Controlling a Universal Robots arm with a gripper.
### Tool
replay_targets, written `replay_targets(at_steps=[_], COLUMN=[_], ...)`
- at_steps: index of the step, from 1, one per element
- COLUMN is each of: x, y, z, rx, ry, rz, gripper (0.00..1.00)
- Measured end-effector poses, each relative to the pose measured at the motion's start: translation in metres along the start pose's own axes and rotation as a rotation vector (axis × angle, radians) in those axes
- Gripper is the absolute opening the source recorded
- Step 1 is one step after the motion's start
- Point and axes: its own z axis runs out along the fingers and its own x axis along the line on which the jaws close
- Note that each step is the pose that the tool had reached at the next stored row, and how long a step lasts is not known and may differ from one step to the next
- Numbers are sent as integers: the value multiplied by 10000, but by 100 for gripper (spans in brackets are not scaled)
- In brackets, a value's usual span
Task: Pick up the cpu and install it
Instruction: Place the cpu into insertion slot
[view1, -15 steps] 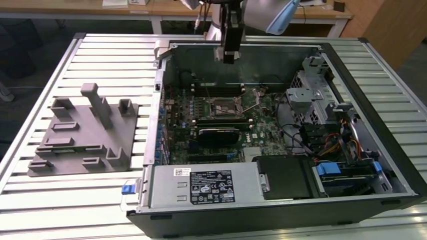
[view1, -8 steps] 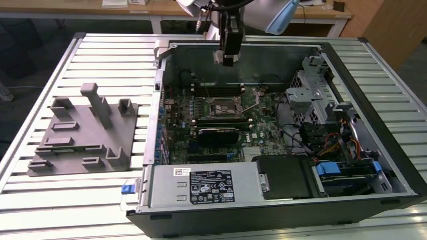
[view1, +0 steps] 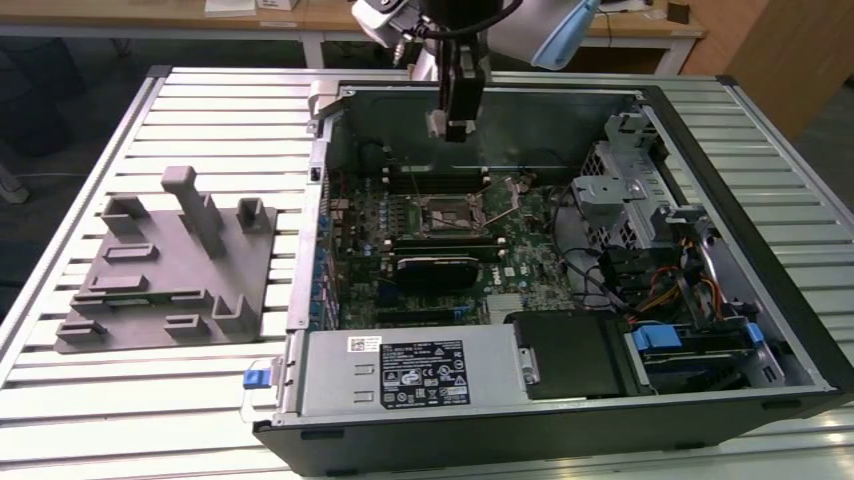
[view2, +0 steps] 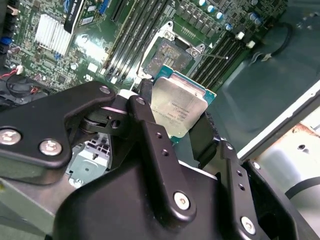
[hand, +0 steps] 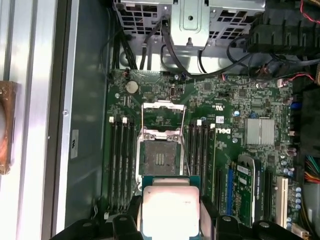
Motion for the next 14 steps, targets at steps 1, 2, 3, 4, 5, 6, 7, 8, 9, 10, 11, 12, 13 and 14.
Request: replay_targets(at_steps=[1, 2, 3, 4, 5, 6, 7, 8, 9, 10, 11, 12, 13, 14], x=[0, 0, 0, 0, 1, 1, 1, 1, 1, 1, 1, 1, 1, 1], y=[0, -1, -1, -1, -2, -2, -3, -4, -3, 1, 8, 16, 28, 39], z=[10, 20, 31, 41, 56, 74, 92, 111, 129, 147, 167, 185, 204, 221], rx=[0, 0, 0, 0, 0, 0, 0, 0, 0, 0, 0, 0, 0, 0], ry=[0, 0, 0, 0, 0, -1, 0, 0, 0, 0, 0, 0, 0, -1], rz=[0, 0, -1, 0, 0, -1, 0, -1, 0, 0, 0, 0, 0, 0], gripper=[54, 54, 54, 54, 54, 54, 54, 54, 54, 54, 54, 54, 54, 54])
